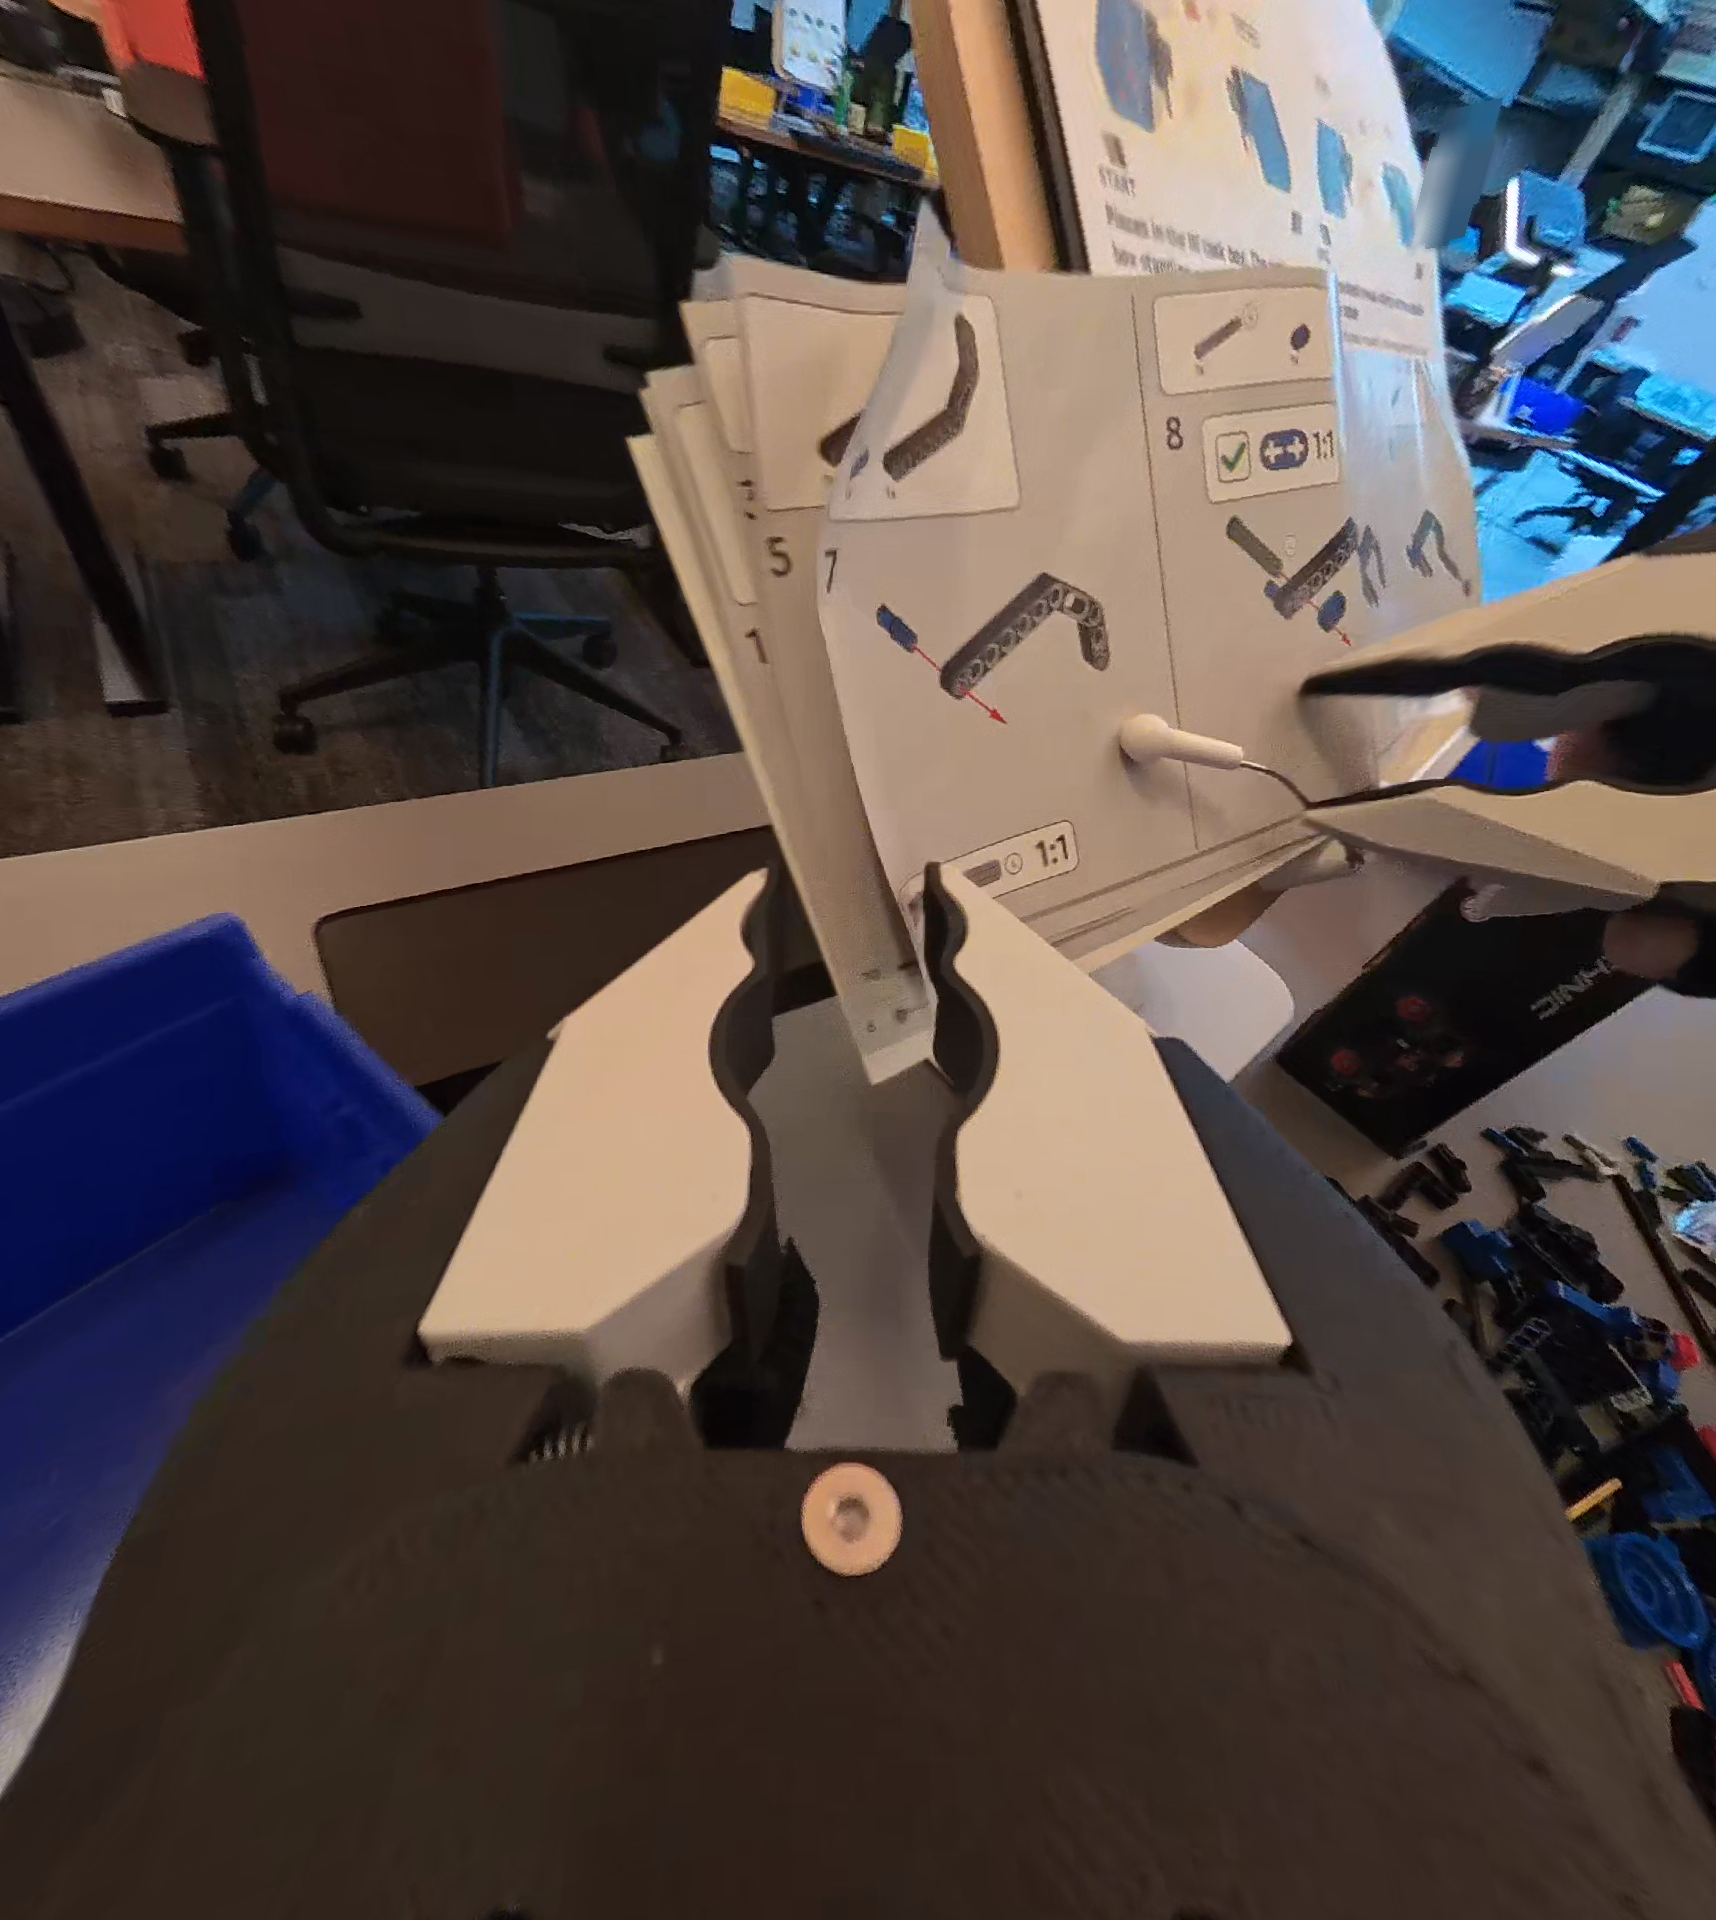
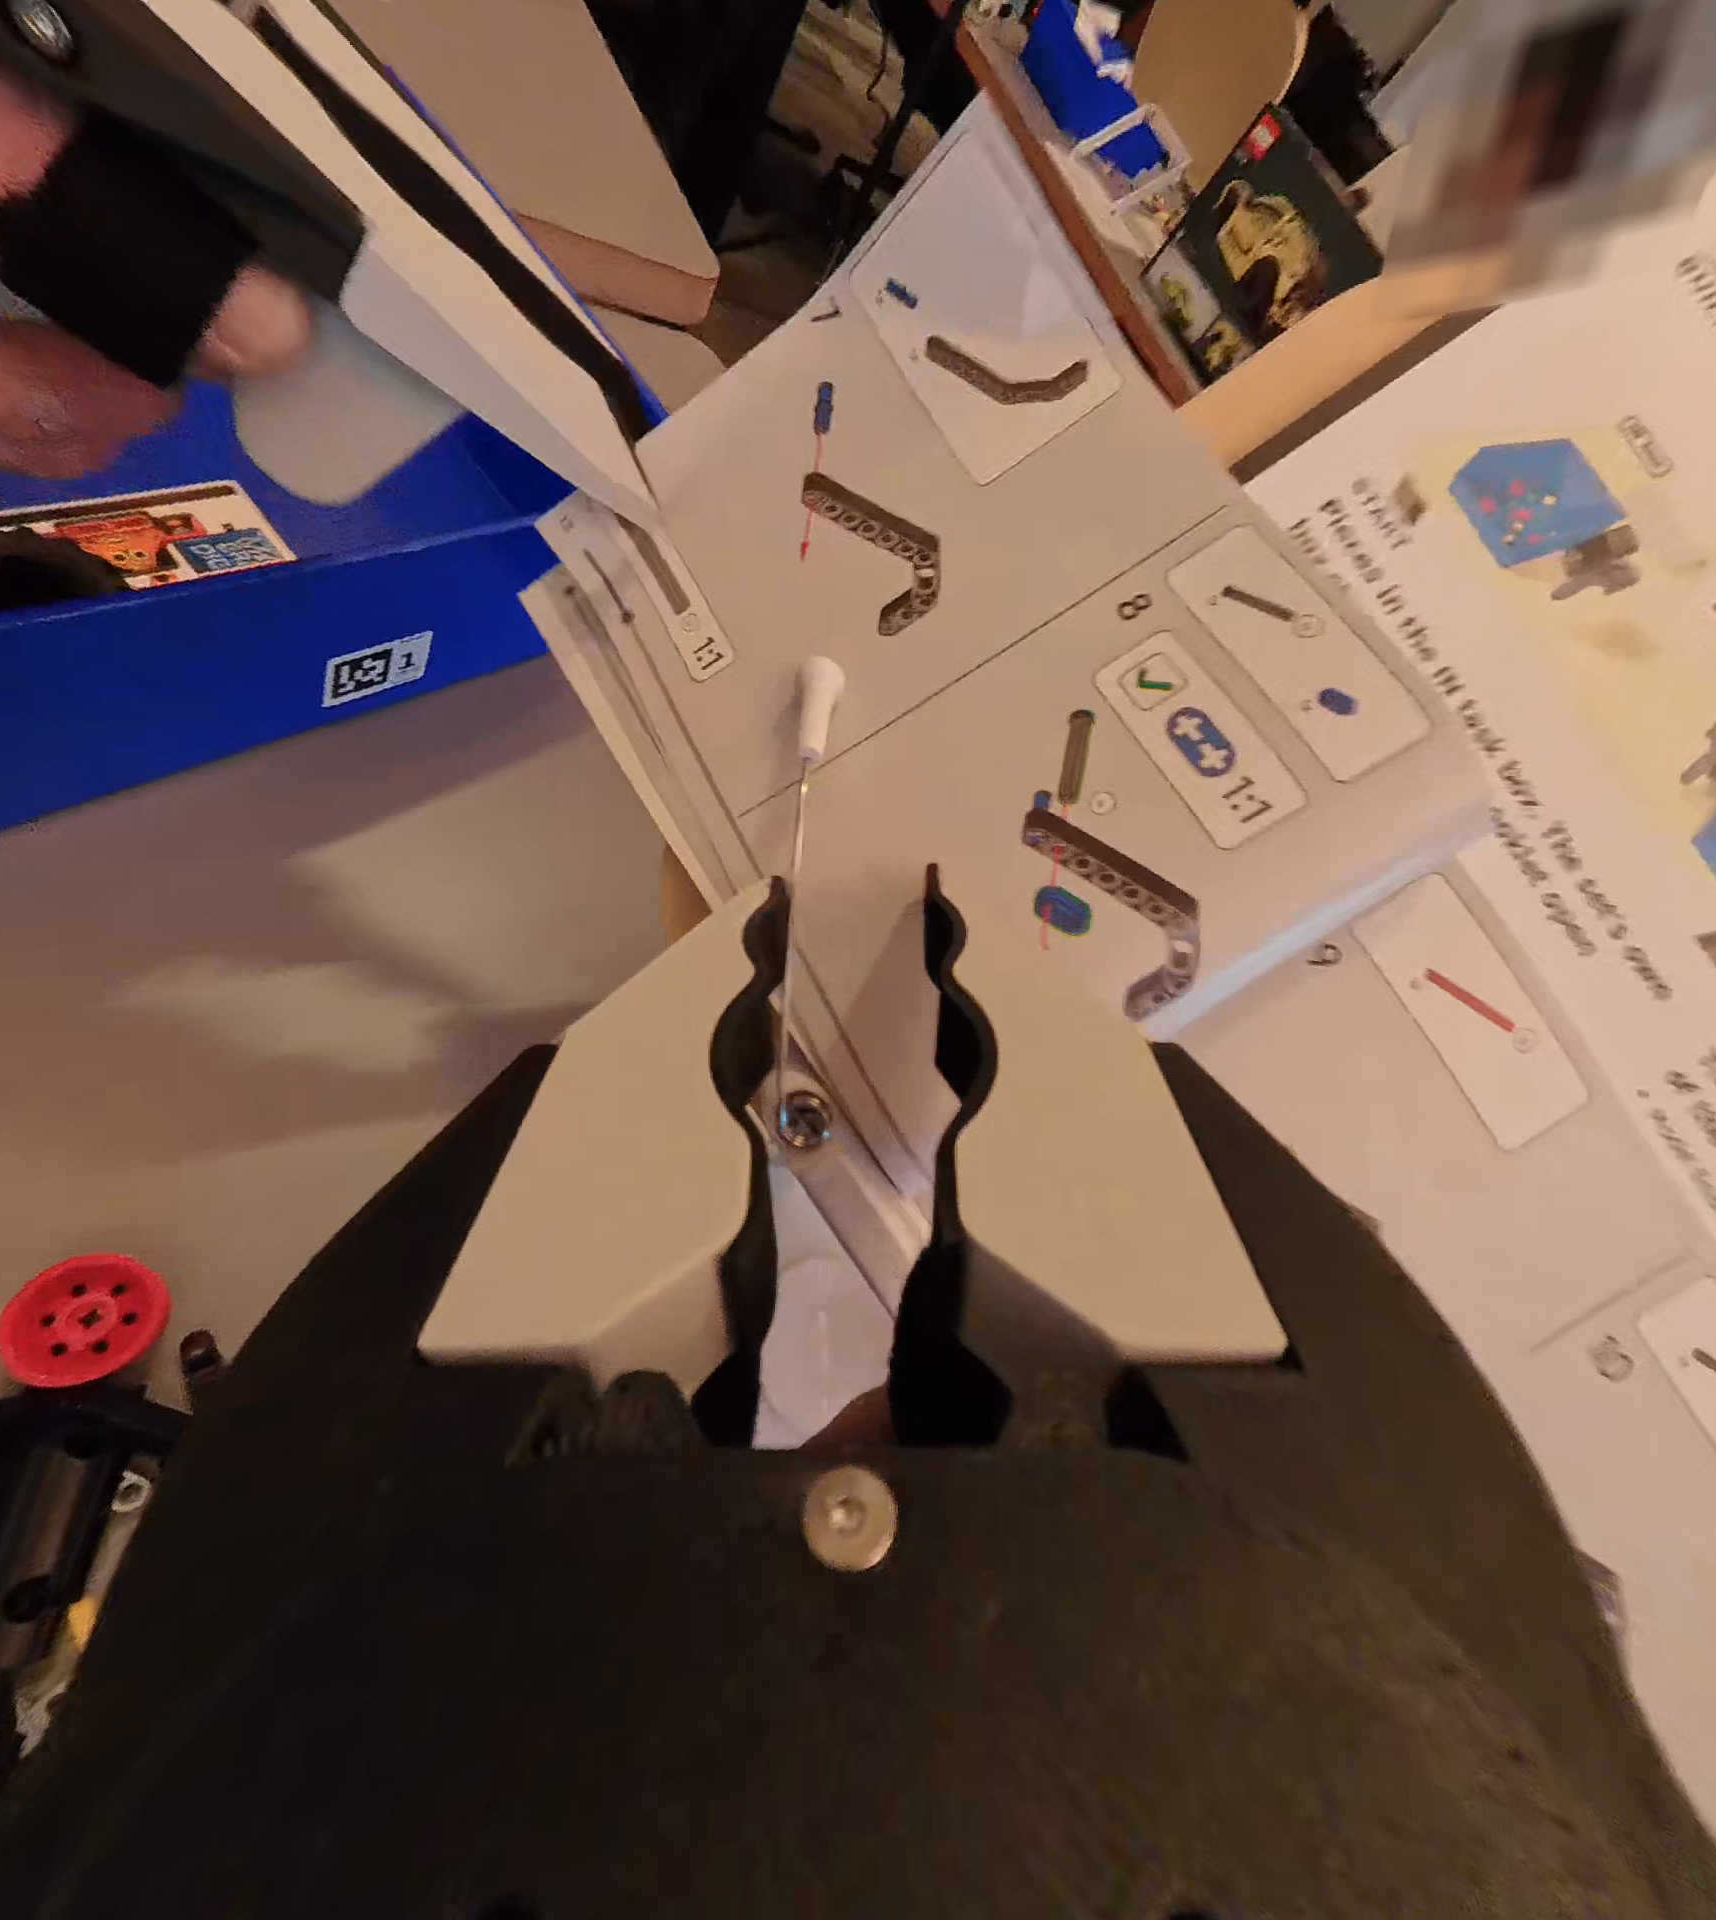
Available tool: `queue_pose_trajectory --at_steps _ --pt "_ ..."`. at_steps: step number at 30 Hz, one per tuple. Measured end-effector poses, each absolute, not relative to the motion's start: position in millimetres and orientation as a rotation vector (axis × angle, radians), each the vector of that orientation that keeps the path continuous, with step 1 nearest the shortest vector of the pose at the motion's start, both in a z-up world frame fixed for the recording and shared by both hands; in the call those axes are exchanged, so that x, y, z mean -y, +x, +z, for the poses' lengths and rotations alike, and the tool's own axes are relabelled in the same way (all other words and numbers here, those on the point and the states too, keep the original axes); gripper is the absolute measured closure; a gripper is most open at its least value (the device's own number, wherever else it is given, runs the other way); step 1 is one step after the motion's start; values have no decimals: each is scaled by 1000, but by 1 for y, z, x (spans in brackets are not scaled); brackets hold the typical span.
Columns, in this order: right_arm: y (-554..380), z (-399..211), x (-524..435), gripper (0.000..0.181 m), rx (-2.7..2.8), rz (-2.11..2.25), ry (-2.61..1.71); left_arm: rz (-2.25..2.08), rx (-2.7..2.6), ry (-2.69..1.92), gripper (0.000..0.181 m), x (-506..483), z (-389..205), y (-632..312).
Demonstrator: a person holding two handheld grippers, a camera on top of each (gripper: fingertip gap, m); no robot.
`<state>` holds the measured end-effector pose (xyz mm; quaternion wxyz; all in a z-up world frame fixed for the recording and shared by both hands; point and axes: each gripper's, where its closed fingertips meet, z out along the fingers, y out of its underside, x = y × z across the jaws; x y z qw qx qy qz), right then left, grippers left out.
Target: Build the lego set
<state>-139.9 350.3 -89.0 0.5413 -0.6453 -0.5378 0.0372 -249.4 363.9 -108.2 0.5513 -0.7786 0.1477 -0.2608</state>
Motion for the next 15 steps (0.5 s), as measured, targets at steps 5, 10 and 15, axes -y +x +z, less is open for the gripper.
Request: queue_pose_trajectory --at_steps 5,10,15 --pt "-122 -68 -330 145 1298 -5 -1487 -474 -378 -1806 150 -339 -86 -265" --pt "-97 -44 -283 146 1324 24 -1465 -251 -571 -1791 143 -287 -73 -262" --pt "-64 -38 -226 149 1383 15 -1426 -354 -807 -1856 132 -199 -102 -227"
